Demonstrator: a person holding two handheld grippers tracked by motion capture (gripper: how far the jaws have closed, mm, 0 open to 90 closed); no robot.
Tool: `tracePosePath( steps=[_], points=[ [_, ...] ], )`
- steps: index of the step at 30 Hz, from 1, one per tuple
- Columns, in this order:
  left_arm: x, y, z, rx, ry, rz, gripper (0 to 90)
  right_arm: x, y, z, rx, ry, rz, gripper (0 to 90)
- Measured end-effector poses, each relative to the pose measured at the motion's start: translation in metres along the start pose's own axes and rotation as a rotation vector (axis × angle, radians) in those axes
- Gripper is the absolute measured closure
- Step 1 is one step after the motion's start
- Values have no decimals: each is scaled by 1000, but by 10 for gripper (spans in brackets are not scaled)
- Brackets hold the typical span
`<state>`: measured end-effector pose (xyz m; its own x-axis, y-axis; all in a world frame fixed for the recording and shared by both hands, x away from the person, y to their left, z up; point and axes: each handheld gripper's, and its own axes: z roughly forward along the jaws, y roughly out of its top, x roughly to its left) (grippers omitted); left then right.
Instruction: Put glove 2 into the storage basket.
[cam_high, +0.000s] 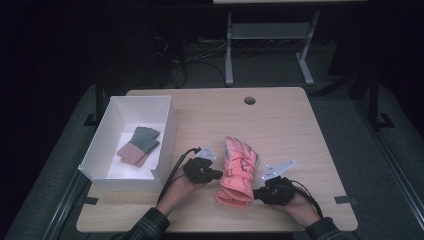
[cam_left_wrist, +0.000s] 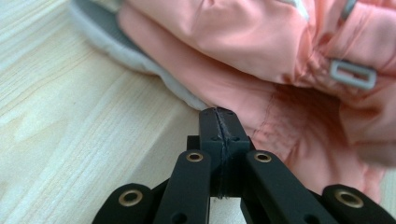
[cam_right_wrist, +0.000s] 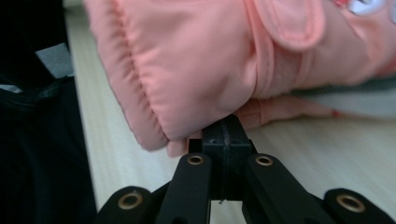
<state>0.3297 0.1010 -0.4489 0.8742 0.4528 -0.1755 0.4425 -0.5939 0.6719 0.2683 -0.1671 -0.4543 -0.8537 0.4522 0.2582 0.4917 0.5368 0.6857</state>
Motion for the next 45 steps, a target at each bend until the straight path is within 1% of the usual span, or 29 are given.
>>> tracePosePath(
  steps=[1,2,3,4,7,10,11,14,15,16,17,18,20,21,22,24,25,26,27,31,32,34,35,37,38,40,41,43,45],
  points=[
    [0,0,0,0,0,0,897,0,0,0,0,0,0,900],
    [1,0,-1,-7,-5,-4,897,7,2,5,3,18,-12,900],
    [1,0,-1,-7,-5,-4,897,7,2,5,3,18,-12,900],
    [1,0,0,-18,-16,-11,897,13,4,11,5,33,-23,900],
    [-1,0,1,-16,-20,-5,897,20,7,16,10,51,-40,900],
    [-1,0,1,-11,-19,1,897,22,7,16,23,39,-50,900],
    [0,0,1,-7,-17,-1,897,21,6,14,24,31,-54,900],
    [1,0,-1,-10,-13,-5,897,15,2,2,7,-6,-38,900],
    [2,0,-2,-6,-12,0,897,9,0,-9,-17,-34,-17,900],
    [3,0,-3,-3,-11,4,897,9,0,-9,-17,-34,-17,900],
    [3,-1,-4,-10,-10,-5,897,6,0,-15,-32,-47,-7,900],
    [3,-1,-4,-10,-9,-6,897,1,0,-25,-72,-76,8,900],
    [4,-1,-4,0,-9,-2,897,-3,1,-33,-121,-106,14,900],
    [3,-1,-4,-9,-10,-14,897,-3,1,-33,-121,-106,14,900],
    [3,-1,-3,-8,-10,-14,897,-7,4,-40,-160,-125,26,900],
    [3,-1,-3,13,-12,4,897,-11,8,-42,-193,-145,22,900],
    [3,-1,-3,13,-12,4,897,-11,8,-42,-193,-145,22,900],
    [2,-1,-2,4,-11,-10,897,-12,10,-43,-203,-152,22,900],
    [2,-1,-2,5,-10,-9,897,-14,13,-42,-217,-153,23,900],
    [3,-1,-4,13,-5,4,897,-19,19,-35,-213,-161,26,900],
    [3,-1,-3,7,-7,-7,897,-20,20,-33,-210,-162,27,900],
    [4,-1,-3,6,-4,-11,897,-21,21,-28,-202,-165,23,900],
    [5,-1,-4,18,0,-4,897,-21,22,-26,-197,-165,26,900],
    [7,-1,-5,18,15,-16,897,-22,22,-21,-174,-168,26,900],
    [7,-1,-5,18,15,-16,897,-23,21,-19,-168,-173,25,900],
    [10,-1,-9,27,33,-14,897,-23,21,-17,-160,-172,25,900],
    [10,-1,-10,2,41,-40,896,-24,20,-14,-146,-177,26,900],
    [11,1,-16,-1,46,-33,883,-24,19,-9,-126,-184,23,900],
    [12,4,-21,-16,51,-47,815,-24,20,-4,-103,-193,24,900]
  ],
)
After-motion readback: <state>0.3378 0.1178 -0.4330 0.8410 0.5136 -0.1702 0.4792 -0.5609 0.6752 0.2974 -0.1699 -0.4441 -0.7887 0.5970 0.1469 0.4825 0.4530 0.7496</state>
